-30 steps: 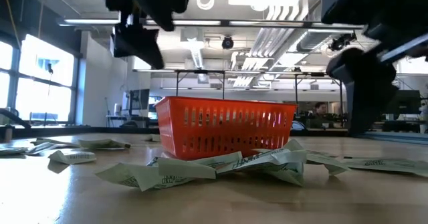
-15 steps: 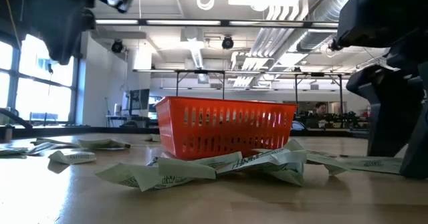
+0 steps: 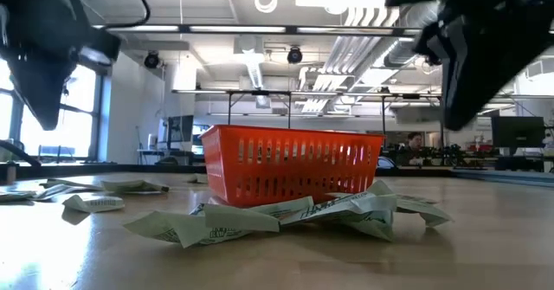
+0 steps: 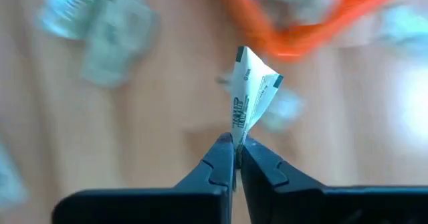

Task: Pick and place Stevia / Truvia into bins
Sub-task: Put the stevia packet into the bin

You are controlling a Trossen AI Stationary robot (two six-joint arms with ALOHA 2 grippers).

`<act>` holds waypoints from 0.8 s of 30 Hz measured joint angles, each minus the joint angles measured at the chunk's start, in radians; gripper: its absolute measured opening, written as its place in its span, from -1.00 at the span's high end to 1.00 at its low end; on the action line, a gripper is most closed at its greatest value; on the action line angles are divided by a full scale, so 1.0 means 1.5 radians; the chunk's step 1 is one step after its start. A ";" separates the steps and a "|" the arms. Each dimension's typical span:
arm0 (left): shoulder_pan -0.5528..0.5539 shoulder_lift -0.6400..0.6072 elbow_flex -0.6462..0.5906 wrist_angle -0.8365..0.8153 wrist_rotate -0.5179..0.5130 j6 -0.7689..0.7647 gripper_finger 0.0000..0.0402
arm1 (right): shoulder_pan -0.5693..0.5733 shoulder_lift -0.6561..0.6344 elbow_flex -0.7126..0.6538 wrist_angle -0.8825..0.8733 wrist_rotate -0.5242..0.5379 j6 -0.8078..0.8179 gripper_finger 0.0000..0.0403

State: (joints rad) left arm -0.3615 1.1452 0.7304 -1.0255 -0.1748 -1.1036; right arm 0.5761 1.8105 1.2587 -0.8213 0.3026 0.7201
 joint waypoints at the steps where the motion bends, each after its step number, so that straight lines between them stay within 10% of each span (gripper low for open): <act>1: 0.008 -0.009 -0.016 0.004 -0.001 -0.004 0.09 | -0.008 -0.006 0.012 -0.020 0.006 -0.019 0.96; 11: 0.065 -0.023 -0.092 0.064 -0.002 0.027 0.09 | -0.142 -0.015 0.055 0.135 -0.059 -0.245 0.63; 24: 0.066 -0.002 -0.135 0.309 0.099 0.075 0.08 | -0.219 -0.016 0.056 0.036 -0.132 -0.103 -0.58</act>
State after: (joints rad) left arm -0.2619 1.1422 0.5284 -0.5627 -0.0269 -0.9917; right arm 0.2481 1.7870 1.3422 -0.7666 0.1049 0.5663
